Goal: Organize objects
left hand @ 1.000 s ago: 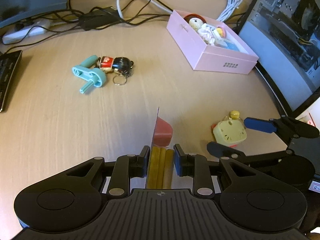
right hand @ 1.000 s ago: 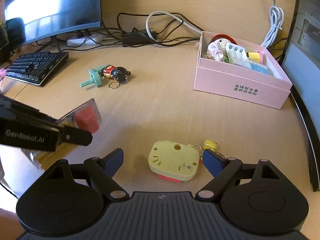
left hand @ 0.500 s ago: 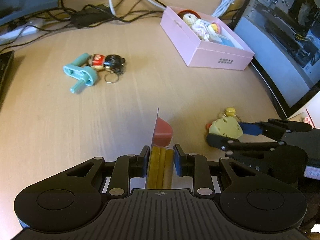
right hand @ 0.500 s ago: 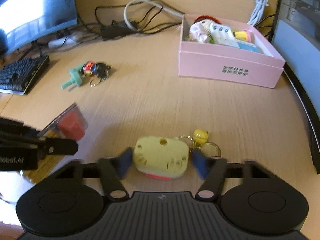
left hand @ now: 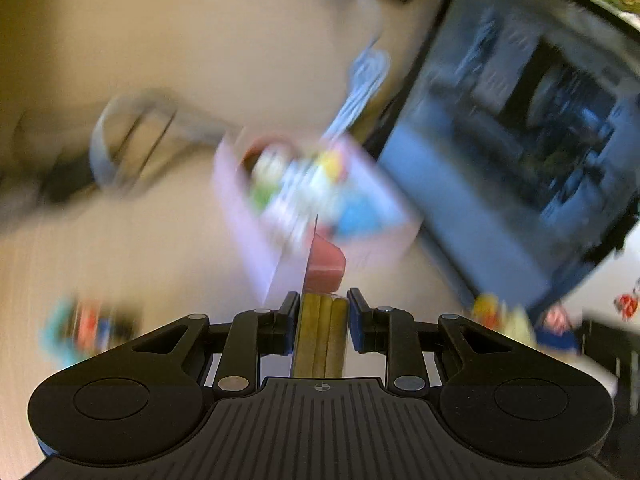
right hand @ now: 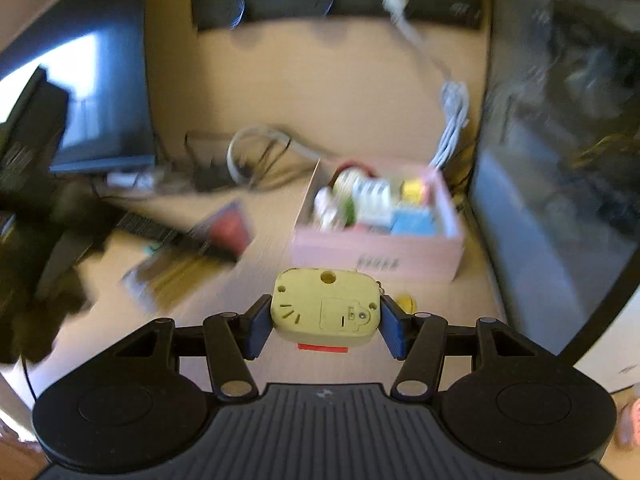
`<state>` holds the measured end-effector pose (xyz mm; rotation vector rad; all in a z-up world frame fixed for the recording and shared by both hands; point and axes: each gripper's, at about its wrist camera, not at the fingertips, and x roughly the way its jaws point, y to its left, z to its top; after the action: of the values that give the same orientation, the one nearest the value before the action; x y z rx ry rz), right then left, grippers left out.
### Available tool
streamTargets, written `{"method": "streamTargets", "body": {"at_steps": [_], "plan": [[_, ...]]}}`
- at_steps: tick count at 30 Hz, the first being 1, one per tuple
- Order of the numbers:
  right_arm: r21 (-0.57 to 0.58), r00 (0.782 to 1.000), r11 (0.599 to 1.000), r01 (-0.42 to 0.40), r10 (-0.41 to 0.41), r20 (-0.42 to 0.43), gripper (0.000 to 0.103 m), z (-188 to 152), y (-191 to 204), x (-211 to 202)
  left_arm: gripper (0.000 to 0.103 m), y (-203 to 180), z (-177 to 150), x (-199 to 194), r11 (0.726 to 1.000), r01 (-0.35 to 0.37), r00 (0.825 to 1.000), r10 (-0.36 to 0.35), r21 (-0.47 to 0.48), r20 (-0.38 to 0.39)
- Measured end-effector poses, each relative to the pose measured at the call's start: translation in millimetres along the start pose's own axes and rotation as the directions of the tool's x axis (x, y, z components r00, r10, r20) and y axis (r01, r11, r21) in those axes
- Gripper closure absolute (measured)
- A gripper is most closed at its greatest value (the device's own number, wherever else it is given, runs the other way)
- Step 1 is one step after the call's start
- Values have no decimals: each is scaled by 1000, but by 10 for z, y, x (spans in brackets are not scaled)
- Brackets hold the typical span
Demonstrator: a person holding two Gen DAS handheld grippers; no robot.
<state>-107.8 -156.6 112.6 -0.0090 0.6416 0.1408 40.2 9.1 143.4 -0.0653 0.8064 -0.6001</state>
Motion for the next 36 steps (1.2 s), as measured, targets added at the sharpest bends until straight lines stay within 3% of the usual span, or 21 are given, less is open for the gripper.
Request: {"method": "streamTargets", "body": {"at_steps": [3, 7, 9, 12, 14, 17, 20, 24, 29, 33, 36], "plan": [[4, 999, 1000, -4, 3, 54, 47, -19, -90, -78, 74, -190, 429, 270, 995, 38, 996, -45, 92, 79], [2, 997, 1000, 3, -3, 80, 47, -110, -181, -58, 73, -245, 675, 885, 993, 86, 989, -95, 84, 114], [19, 998, 1000, -1, -1, 68, 47, -162, -237, 1, 74, -237, 697, 1248, 996, 51, 996, -57, 74, 72], [18, 999, 1000, -8, 7, 49, 47, -260, -297, 34, 74, -218, 671, 1695, 996, 1, 999, 4, 91, -53], [4, 999, 1000, -3, 2, 43, 47, -318, -337, 43, 70, -201, 619, 1802, 992, -33, 996, 42, 120, -73], [19, 999, 1000, 6, -7, 32, 47, -355, -432, 79, 74, -125, 640, 1684, 996, -72, 997, 73, 53, -14], [42, 1000, 999, 1, -2, 29, 47, -312, -525, 139, 74, 8, 655, 1426, 998, -58, 997, 60, -33, 55], [64, 998, 998, -24, 21, 54, 47, -62, -582, 252, 74, 171, 411, 963, 992, -36, 992, 50, -119, 117], [124, 992, 989, -77, 63, 114, 47, 546, -645, 500, 74, 353, -167, 465, 977, -61, 995, 77, -202, 70], [210, 981, 975, -70, 29, 194, 47, 1185, -810, 781, 75, 525, -720, 106, 965, -51, 999, 54, -258, 6], [265, 970, 962, -70, 3, 244, 47, 1580, -923, 1024, 75, 624, -981, -45, 947, -88, 996, 90, -310, -9]]}}
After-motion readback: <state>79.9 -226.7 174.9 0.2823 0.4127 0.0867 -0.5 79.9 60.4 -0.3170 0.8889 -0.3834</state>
